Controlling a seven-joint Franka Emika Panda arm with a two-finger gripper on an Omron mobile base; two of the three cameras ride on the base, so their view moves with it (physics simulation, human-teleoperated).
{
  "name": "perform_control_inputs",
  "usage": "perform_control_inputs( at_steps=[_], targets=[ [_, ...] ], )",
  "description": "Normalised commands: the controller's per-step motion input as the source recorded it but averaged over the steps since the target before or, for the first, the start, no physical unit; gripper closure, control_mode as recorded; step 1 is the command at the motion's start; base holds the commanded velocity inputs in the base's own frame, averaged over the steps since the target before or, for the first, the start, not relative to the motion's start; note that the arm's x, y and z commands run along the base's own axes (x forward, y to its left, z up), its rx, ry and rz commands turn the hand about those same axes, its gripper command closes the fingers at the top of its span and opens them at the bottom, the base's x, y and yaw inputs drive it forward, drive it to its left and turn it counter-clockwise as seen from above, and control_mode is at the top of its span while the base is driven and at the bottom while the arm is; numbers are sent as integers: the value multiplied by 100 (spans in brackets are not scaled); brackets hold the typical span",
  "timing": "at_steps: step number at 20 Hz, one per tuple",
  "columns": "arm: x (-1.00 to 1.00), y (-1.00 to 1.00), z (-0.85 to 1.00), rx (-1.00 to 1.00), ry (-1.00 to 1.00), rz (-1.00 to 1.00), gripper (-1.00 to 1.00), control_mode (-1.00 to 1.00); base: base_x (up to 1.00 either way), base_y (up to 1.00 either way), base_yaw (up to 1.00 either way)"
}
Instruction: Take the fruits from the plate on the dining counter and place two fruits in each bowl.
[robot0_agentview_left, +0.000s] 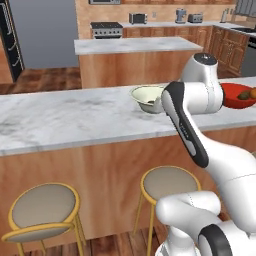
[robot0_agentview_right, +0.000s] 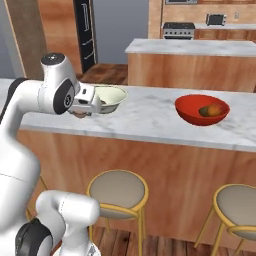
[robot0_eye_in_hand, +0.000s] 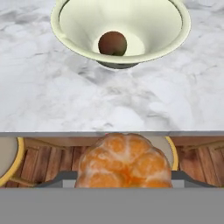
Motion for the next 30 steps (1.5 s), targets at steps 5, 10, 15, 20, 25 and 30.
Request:
perform_control_inputs(
  at_steps=[5,10,15,20,25,30],
  targets=[
    [0,0,0,0,0,0,100,100,68,0,-8],
    [99,0,9,3,0,4,100,-100,0,0,0],
    [98,0,19,1,0,5,100,-100,0,0,0],
    [55,3,-12,0,10,1,100,-100,0,0,0],
    [46,1,-30,0,7,0,100,-100,0,0,0],
    [58,0,-9,0,4,0,100,-100,0,0,0]
  ],
)
